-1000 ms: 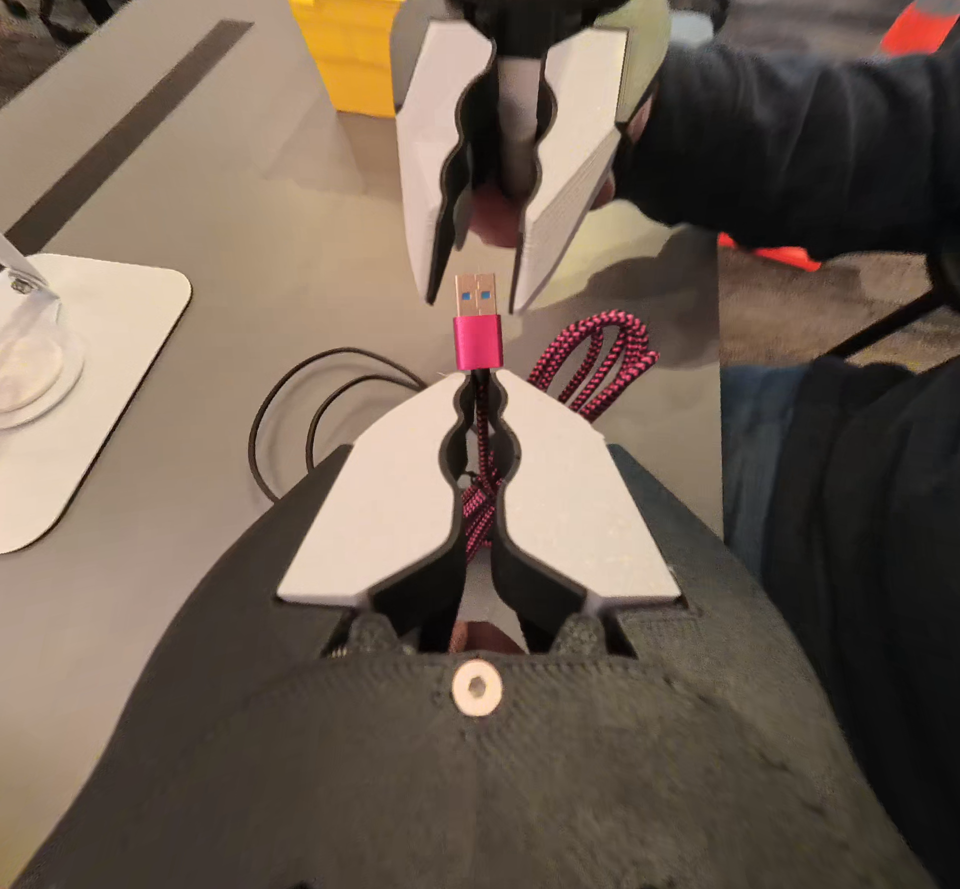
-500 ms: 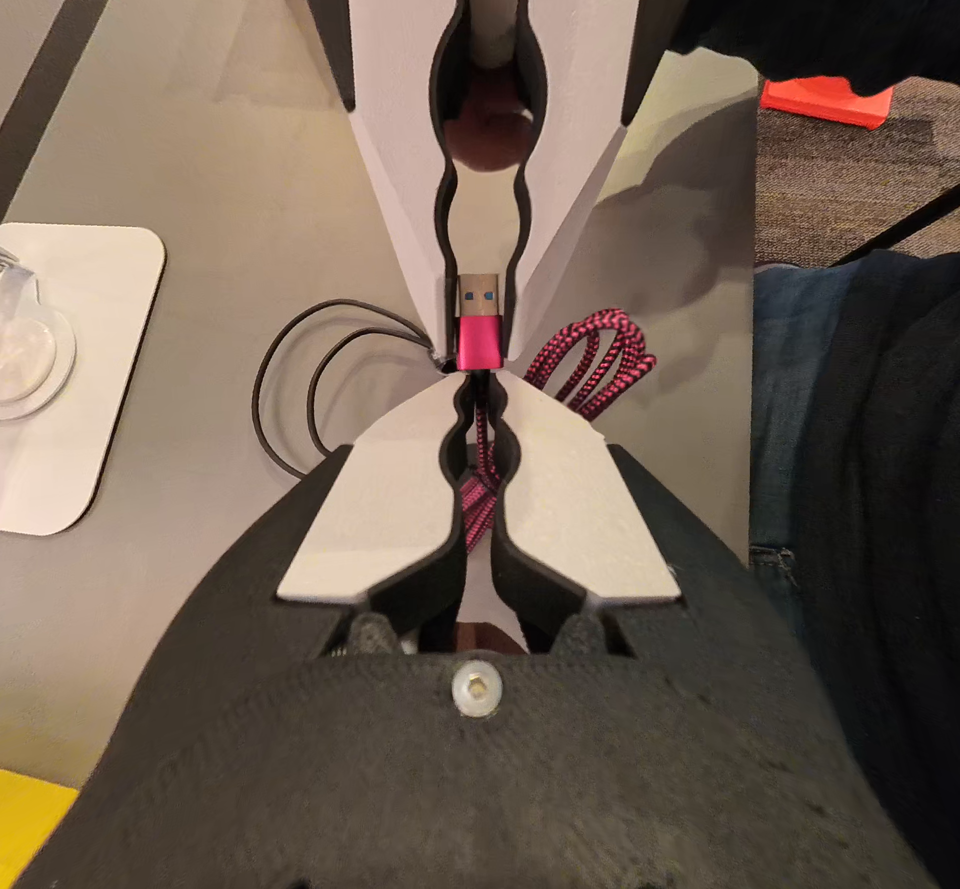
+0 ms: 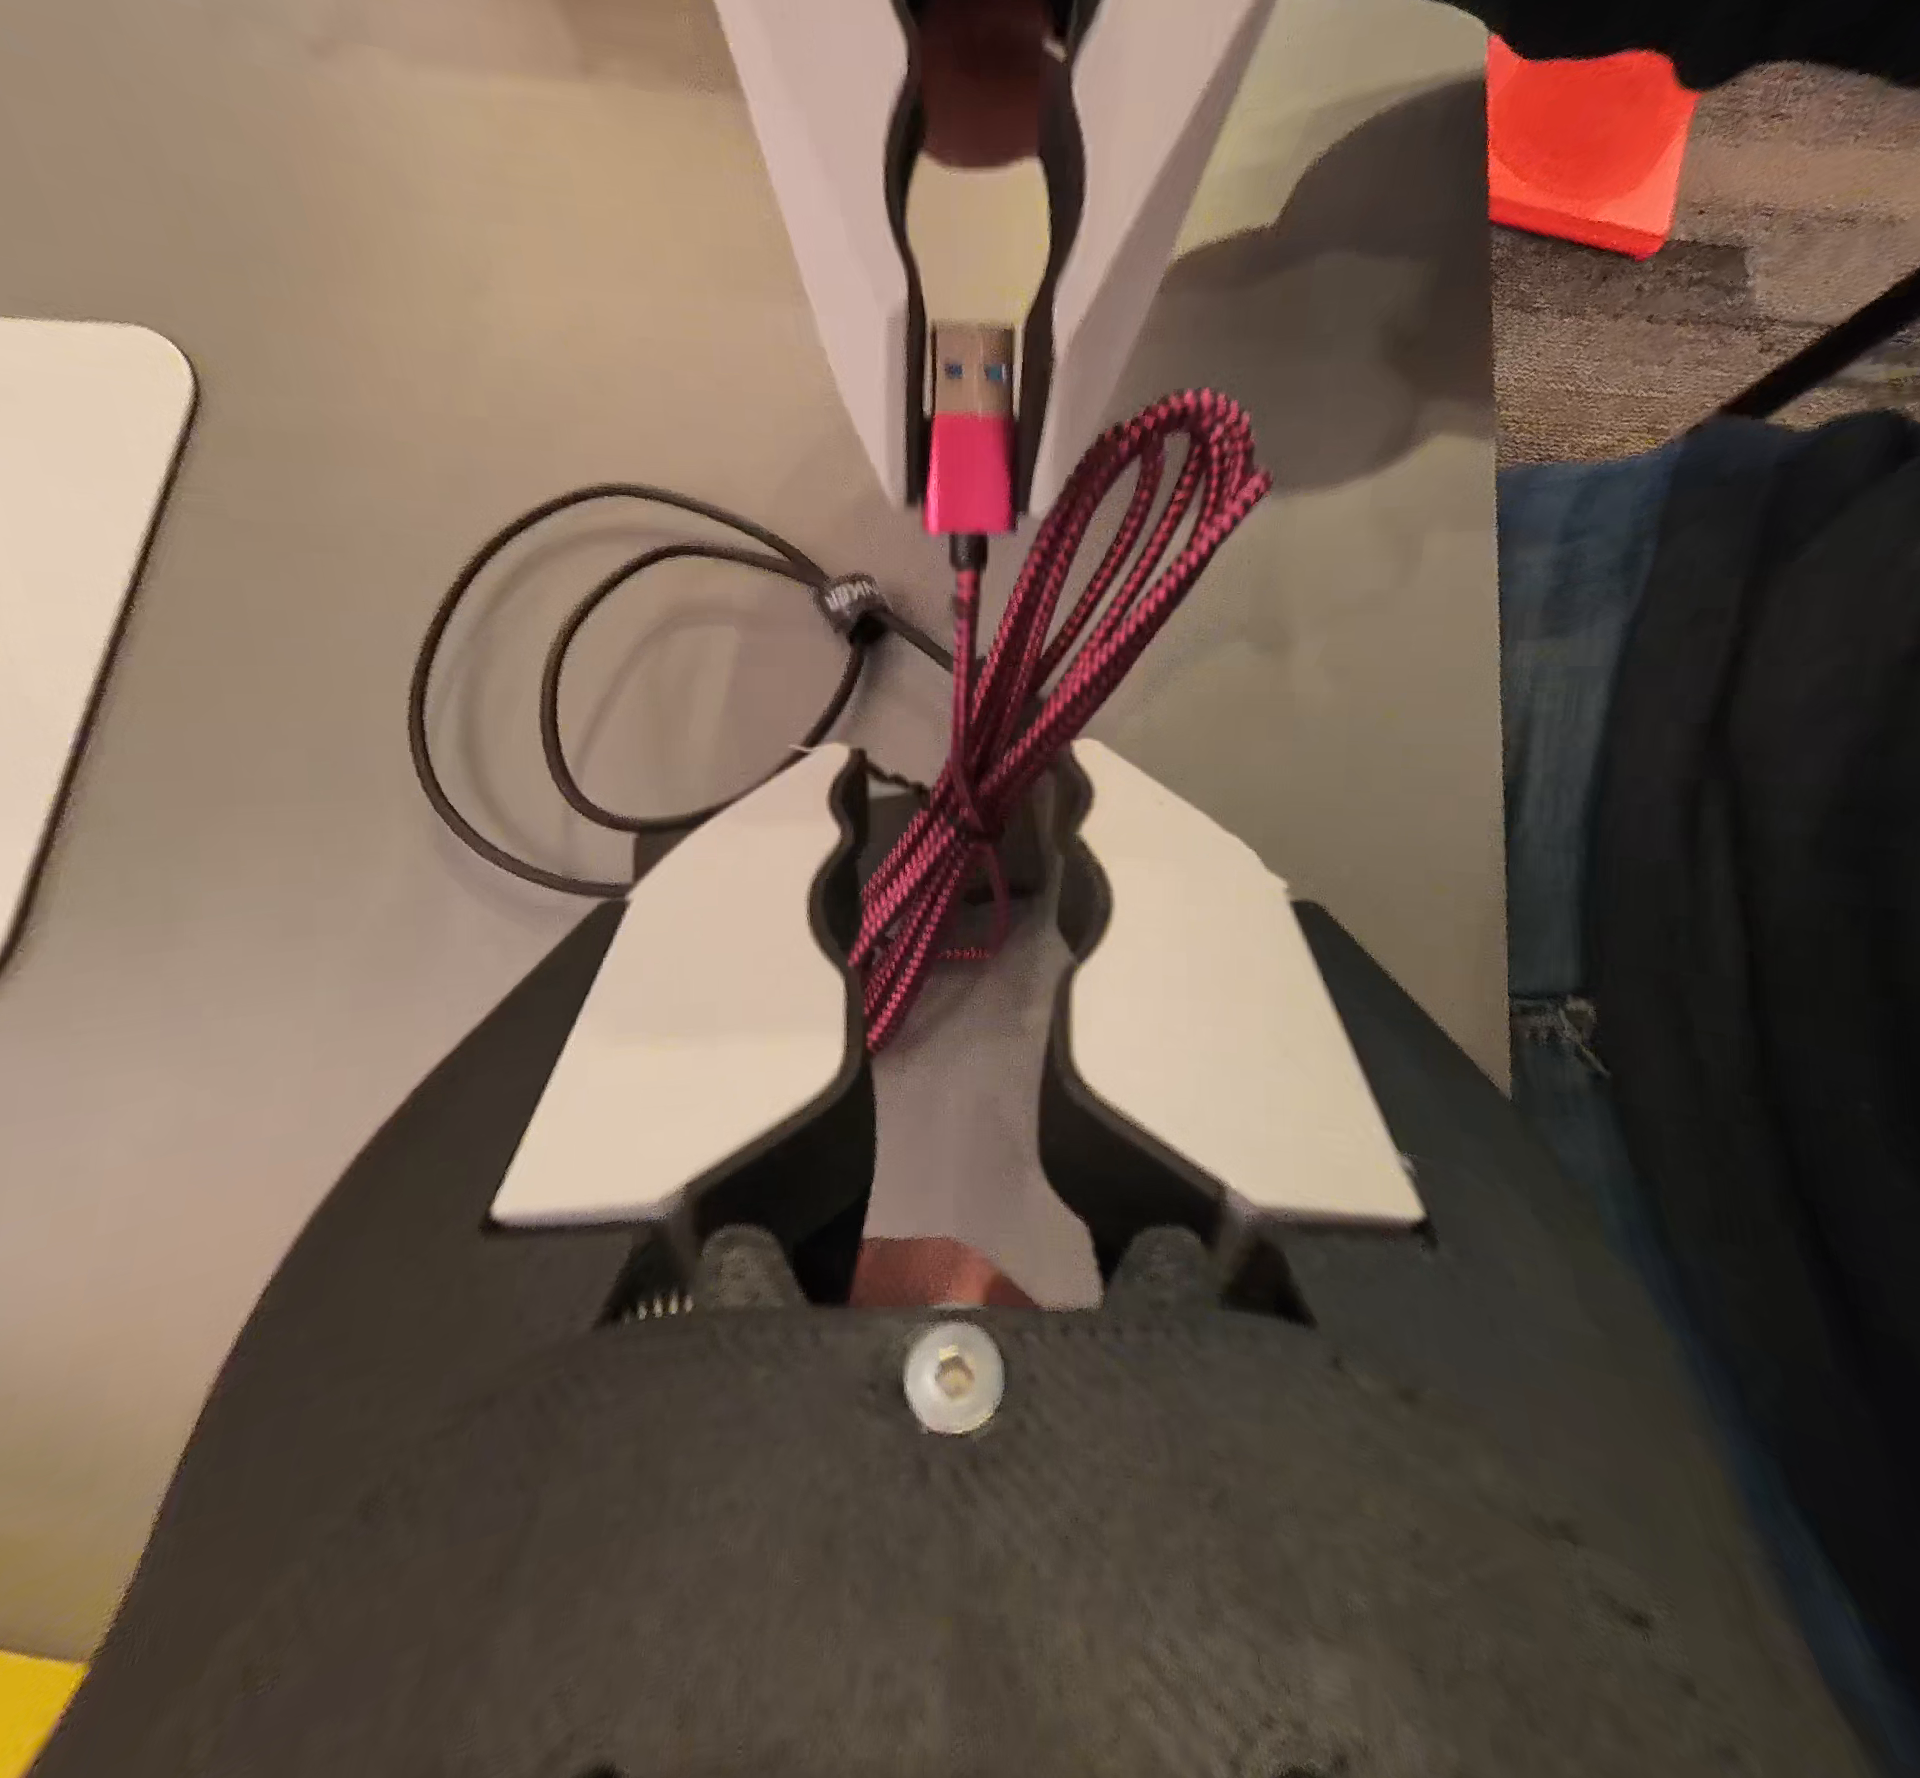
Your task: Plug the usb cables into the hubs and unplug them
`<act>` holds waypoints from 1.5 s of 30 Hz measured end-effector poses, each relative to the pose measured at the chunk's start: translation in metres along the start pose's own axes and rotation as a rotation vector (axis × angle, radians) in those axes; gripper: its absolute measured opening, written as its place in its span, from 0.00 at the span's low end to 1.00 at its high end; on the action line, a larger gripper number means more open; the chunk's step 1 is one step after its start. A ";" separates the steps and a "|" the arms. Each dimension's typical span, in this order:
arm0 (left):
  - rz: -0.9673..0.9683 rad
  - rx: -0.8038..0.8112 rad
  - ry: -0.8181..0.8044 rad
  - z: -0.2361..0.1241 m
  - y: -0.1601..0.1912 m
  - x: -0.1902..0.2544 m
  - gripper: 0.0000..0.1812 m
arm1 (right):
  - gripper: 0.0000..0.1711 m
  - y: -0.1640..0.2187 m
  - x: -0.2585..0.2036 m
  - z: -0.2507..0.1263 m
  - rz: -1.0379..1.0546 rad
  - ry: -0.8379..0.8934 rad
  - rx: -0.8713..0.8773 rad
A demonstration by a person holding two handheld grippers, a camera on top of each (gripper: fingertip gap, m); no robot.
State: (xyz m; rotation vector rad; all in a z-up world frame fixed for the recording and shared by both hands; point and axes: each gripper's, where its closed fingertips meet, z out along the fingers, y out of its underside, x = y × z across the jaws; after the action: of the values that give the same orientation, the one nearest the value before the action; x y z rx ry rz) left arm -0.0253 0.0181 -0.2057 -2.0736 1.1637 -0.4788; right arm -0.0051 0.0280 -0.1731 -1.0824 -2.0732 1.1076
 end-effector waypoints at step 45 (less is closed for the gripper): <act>0.420 0.448 -0.421 -0.059 -0.068 -0.022 0.08 | 0.00 -0.082 0.021 -0.026 0.406 -0.029 0.626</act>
State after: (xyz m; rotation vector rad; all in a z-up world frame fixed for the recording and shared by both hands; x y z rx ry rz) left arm -0.0330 0.0369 -0.1152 -1.4075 1.0761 -0.0782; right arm -0.0285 0.0288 -0.0879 -1.1716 -1.3788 1.8159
